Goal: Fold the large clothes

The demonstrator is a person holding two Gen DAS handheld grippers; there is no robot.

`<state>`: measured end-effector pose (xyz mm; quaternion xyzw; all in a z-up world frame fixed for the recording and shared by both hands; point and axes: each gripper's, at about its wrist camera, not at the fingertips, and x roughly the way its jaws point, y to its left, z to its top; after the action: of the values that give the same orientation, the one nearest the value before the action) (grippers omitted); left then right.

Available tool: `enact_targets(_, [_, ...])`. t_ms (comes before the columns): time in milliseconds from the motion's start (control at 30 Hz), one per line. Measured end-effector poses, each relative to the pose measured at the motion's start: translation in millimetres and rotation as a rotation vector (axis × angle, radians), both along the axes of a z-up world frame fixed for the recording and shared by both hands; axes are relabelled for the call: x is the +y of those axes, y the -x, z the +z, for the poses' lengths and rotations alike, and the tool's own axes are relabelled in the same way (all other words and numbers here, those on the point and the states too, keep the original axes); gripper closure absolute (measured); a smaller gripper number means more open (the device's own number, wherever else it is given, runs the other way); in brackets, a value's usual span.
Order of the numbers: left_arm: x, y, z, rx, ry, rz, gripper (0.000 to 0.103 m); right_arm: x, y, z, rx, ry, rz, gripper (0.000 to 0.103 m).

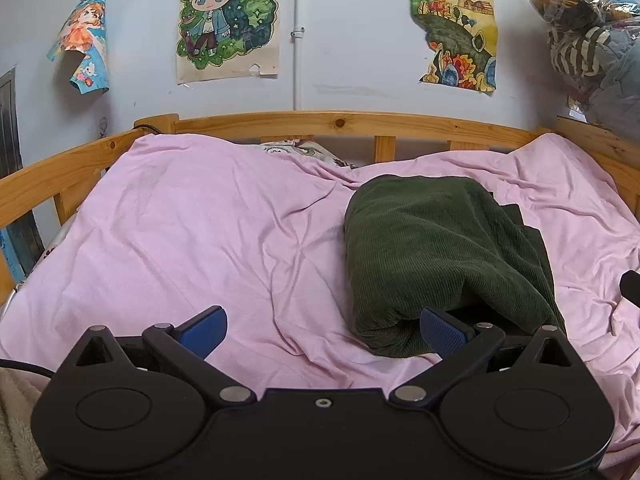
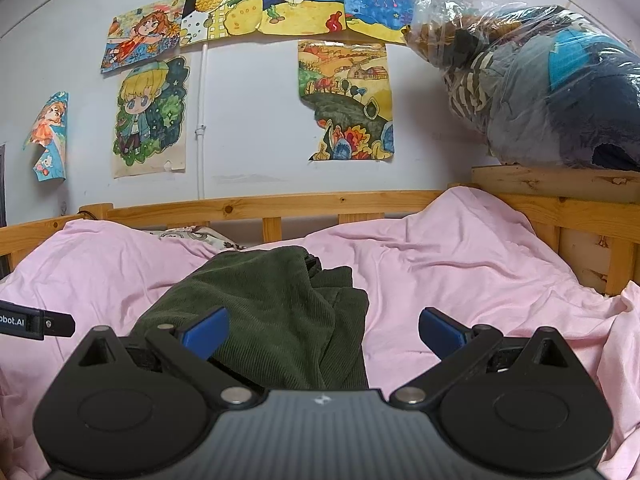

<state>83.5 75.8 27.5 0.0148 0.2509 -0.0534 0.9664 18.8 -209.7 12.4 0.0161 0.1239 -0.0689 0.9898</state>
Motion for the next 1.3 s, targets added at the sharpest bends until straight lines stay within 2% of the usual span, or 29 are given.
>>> enact_targets(1300, [-1.7,0.4,-0.1,0.008,0.006,-0.003,0.001,0.2,0.1,0.2,-0.002,0.000,0.000,0.000])
